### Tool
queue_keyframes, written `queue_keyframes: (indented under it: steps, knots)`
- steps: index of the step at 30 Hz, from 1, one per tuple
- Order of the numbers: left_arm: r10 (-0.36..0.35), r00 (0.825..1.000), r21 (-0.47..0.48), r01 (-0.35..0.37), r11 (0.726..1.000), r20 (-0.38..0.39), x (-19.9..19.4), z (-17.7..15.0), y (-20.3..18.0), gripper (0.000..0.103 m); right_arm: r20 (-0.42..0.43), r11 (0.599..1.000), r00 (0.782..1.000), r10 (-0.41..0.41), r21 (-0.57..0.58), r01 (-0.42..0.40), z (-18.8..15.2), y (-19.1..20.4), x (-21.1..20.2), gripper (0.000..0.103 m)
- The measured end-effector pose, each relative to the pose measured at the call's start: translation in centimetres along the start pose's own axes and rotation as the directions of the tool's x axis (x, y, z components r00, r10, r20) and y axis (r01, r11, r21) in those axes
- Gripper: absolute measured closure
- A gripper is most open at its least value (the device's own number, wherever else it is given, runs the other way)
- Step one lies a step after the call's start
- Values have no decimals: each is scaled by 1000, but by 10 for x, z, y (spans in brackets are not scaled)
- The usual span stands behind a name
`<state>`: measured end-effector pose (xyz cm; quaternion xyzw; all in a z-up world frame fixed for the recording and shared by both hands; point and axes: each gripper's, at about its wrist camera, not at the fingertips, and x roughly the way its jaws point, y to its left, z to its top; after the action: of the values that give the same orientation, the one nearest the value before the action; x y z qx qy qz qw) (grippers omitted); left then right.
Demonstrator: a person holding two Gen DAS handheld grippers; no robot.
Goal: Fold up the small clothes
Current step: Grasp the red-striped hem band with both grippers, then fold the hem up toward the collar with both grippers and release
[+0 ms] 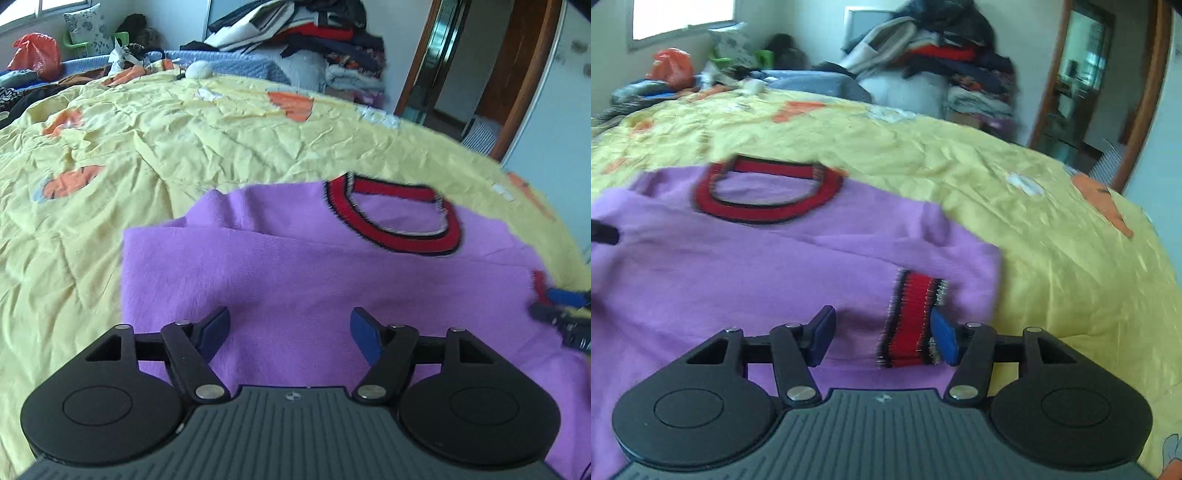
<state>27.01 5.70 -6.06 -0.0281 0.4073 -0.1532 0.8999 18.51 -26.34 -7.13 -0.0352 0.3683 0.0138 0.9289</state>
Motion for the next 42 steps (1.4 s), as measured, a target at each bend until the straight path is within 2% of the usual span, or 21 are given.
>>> queue_keyframes:
  steps: [2,3,5,7,8,9,10,12,16,19,21,23,28,30,33,35,37,38,39,42]
  knots:
    - [-53,999,10,53,999,9,-19,-14,1,23,18,998,998,63,-13,-63,-6,7,-19,47]
    - [-59,998,27,59,998,2,-26,-22,-1,23,18,996,996,87,-25,-87,-10,15,-26,47]
    - [-45,998,62,47,997,-37,-28,-38,-6,23,-3,988,990,138,-65,-138,-18,31,-33,47]
    - [-22,996,94,30,995,-85,-21,-55,-4,23,-51,981,988,146,-123,-151,-35,43,-34,47]
    - [2,998,141,6,990,-56,-25,-61,-5,22,-65,979,990,125,-156,-134,-45,45,-32,41]
    - [38,997,163,-27,986,-67,-28,-65,-5,23,-43,981,992,120,-145,-125,-51,39,-38,35]
    - [48,996,148,-35,988,-79,-35,-68,-2,24,-57,986,991,122,-103,-128,-55,28,-43,36]
    - [-11,995,87,20,996,-100,-56,-77,11,24,-81,993,991,108,-46,-111,-63,11,-63,36]
    - [-74,988,18,77,997,-132,-111,-117,30,20,-50,990,989,141,-5,-142,-97,-3,-121,36]
    - [-80,980,-18,78,997,-183,-144,-157,37,15,-35,984,984,173,-21,-174,-130,10,-161,36]
    - [-60,973,-46,51,998,-221,-159,-181,39,15,-41,974,973,227,-8,-227,-146,22,-174,35]
    - [-57,973,-59,45,997,-222,-175,-200,35,5,-66,965,963,261,-19,-263,-161,37,-190,35]
    - [-80,969,-97,59,994,-232,-195,-229,18,5,-112,982,978,177,-45,-183,-191,64,-220,35]
    - [-54,977,-100,33,994,-208,-200,-236,12,8,-113,983,977,183,-15,-185,-200,66,-228,35]
    - [-11,982,-78,-4,997,-187,-199,-237,1,26,-113,976,970,214,-4,-216,-211,75,-230,33]
    - [32,983,-50,-42,998,-180,-200,-234,-5,67,-90,976,977,192,-89,-200,-218,90,-226,35]
    - [33,982,-38,-41,998,-189,-198,-231,-4,95,-74,972,977,201,-105,-208,-218,94,-225,51]
    - [18,981,-50,-28,998,-195,-198,-230,-1,96,-68,975,978,198,-90,-204,-216,93,-224,84]
    - [15,981,-41,-23,999,-195,-198,-229,1,97,-65,978,983,171,-108,-177,-213,95,-225,97]
    - [-5,983,-11,3,1000,-185,-204,-228,4,97,-63,976,986,152,-147,-159,-209,94,-226,100]
